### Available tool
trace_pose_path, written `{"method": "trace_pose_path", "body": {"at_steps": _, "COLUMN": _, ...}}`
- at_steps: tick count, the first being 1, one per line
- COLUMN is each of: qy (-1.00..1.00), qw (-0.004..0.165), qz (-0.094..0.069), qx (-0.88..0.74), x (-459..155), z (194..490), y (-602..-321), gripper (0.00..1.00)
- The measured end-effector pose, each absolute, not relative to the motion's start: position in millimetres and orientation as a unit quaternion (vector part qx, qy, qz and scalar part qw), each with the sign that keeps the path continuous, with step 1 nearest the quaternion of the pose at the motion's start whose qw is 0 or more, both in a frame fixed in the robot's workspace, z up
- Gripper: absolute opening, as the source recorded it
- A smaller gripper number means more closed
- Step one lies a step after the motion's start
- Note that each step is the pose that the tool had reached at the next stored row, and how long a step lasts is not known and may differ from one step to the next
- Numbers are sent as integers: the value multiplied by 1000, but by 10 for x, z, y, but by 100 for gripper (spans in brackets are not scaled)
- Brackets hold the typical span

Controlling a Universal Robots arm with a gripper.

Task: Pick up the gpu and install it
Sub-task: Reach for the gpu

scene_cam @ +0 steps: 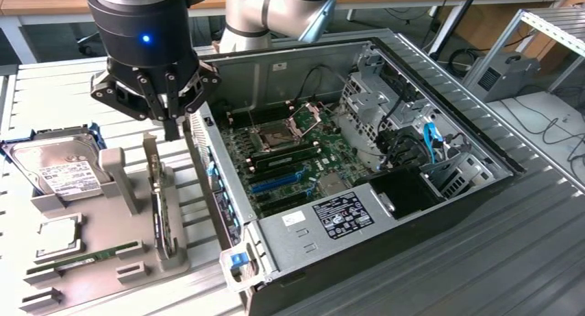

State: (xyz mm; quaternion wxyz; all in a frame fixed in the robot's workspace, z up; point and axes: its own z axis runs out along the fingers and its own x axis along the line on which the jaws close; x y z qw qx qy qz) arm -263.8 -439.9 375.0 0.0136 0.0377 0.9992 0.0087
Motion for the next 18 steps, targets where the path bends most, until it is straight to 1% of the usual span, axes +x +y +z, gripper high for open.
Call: {"method": "trace_pose_path", "body": {"at_steps": 18, "qy": 999, "qw": 14, "qz": -3, "qx": 38, "x": -2638, "z": 3748, "y": -4580, "gripper": 11}}
